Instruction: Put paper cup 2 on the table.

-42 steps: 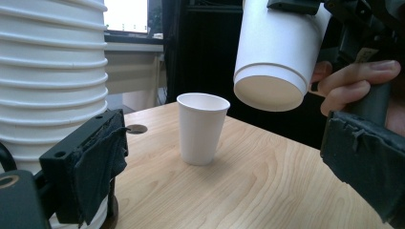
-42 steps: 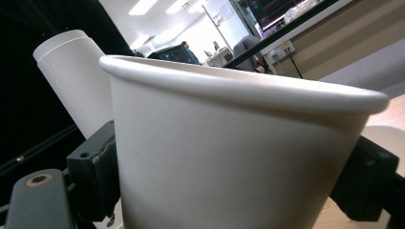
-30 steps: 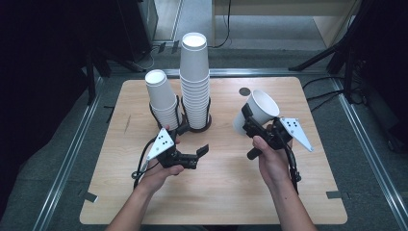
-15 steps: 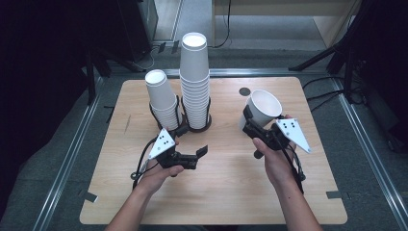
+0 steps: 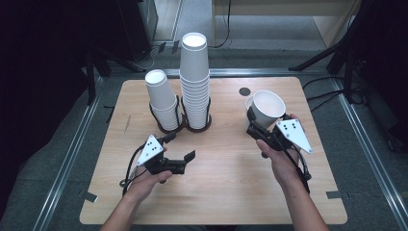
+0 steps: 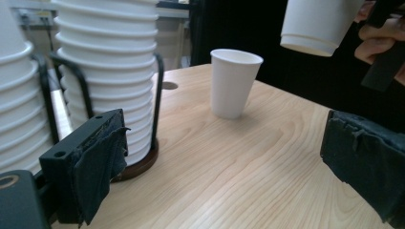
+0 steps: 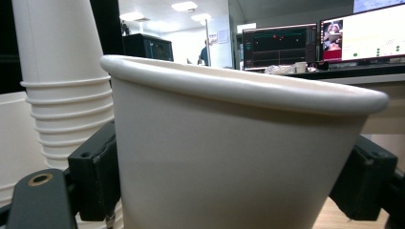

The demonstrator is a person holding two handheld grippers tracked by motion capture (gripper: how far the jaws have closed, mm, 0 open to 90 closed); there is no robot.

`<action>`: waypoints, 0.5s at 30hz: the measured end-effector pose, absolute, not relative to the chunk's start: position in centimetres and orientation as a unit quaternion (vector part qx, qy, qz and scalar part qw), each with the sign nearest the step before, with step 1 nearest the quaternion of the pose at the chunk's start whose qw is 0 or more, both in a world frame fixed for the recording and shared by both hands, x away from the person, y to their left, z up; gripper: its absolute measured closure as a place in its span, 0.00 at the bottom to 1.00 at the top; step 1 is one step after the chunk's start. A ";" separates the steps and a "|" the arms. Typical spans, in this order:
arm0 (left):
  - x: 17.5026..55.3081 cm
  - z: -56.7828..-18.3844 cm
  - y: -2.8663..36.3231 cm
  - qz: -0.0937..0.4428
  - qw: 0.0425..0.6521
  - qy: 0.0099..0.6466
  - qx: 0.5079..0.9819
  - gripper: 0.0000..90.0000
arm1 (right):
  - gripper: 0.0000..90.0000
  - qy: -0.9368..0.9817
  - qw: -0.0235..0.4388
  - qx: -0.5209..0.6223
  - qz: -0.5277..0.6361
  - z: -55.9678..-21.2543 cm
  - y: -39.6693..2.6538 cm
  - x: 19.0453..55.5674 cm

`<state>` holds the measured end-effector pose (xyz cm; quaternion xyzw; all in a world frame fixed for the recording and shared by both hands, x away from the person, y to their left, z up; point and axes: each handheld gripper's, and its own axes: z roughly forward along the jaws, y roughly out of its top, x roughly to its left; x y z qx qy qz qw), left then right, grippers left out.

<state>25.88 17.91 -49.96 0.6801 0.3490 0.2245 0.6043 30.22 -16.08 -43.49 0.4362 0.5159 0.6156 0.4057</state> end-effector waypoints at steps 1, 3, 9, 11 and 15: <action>25.8 -50.0 18.2 0.233 0.603 0.353 0.676 0.02 | 0.16 0.517 0.410 0.436 0.612 -43.6 -16.2 30.3; 25.5 -50.1 19.1 0.252 0.597 0.368 0.667 0.02 | 0.16 0.520 0.418 0.435 0.604 -43.9 -16.9 30.6; 24.8 -50.1 20.7 0.261 0.590 0.381 0.662 0.02 | 0.16 0.522 0.428 0.435 0.596 -44.7 -18.3 30.7; 24.5 -50.2 21.2 0.265 0.587 0.386 0.661 0.02 | 0.16 0.523 0.434 0.435 0.591 -44.9 -18.8 30.7; 23.8 -50.4 22.3 0.270 0.580 0.395 0.660 0.02 | 0.16 0.525 0.439 0.440 0.581 -45.5 -20.0 30.7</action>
